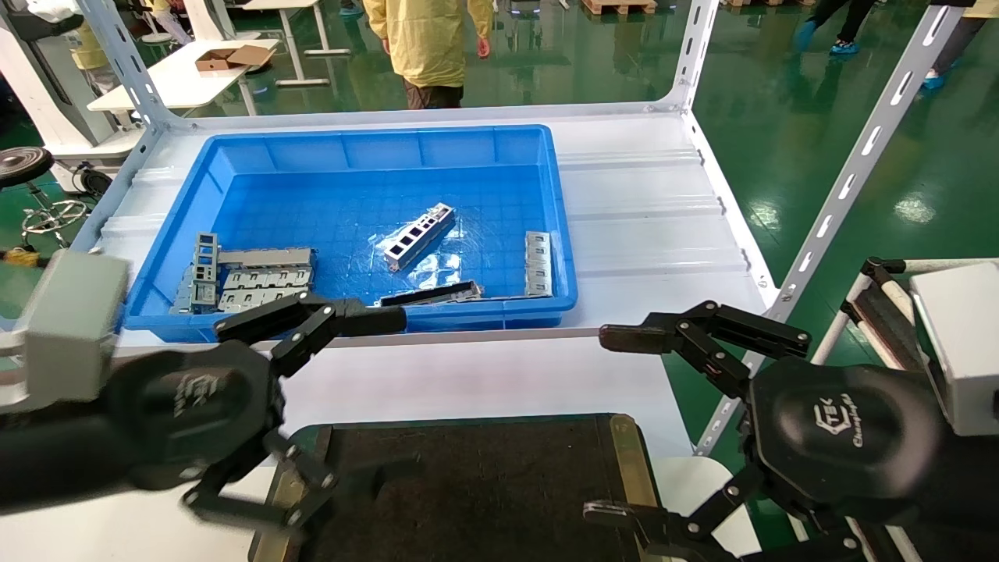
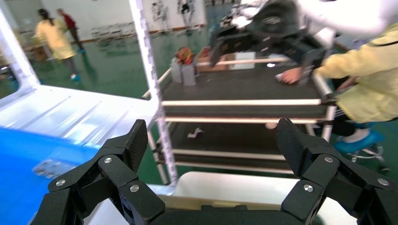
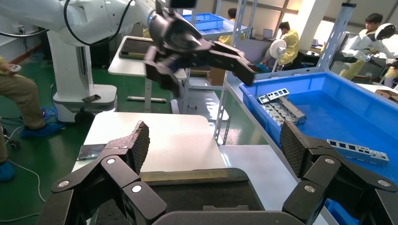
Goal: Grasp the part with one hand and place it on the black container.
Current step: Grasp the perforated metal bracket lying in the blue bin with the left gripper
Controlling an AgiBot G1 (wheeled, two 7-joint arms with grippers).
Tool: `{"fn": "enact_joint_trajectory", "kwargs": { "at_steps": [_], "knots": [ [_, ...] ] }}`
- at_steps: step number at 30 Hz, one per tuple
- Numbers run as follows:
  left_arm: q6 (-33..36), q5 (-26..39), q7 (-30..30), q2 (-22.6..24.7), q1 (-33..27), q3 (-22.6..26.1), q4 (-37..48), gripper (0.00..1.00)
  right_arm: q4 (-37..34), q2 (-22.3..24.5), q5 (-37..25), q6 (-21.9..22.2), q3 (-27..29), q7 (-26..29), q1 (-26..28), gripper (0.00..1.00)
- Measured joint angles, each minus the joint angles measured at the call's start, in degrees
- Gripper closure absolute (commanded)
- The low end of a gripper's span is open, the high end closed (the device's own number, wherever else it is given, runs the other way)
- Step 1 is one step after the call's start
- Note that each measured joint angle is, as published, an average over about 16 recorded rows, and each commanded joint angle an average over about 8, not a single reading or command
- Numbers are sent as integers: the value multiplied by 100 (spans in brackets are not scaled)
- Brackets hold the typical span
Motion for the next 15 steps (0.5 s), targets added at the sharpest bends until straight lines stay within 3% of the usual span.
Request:
{"fn": "enact_joint_trajectory", "kwargs": {
  "at_steps": [15],
  "knots": [
    [-1132, 1136, -175, 539, -619, 345, 398, 0, 0, 0, 1, 0, -2, -1, 1, 0]
  ]
}}
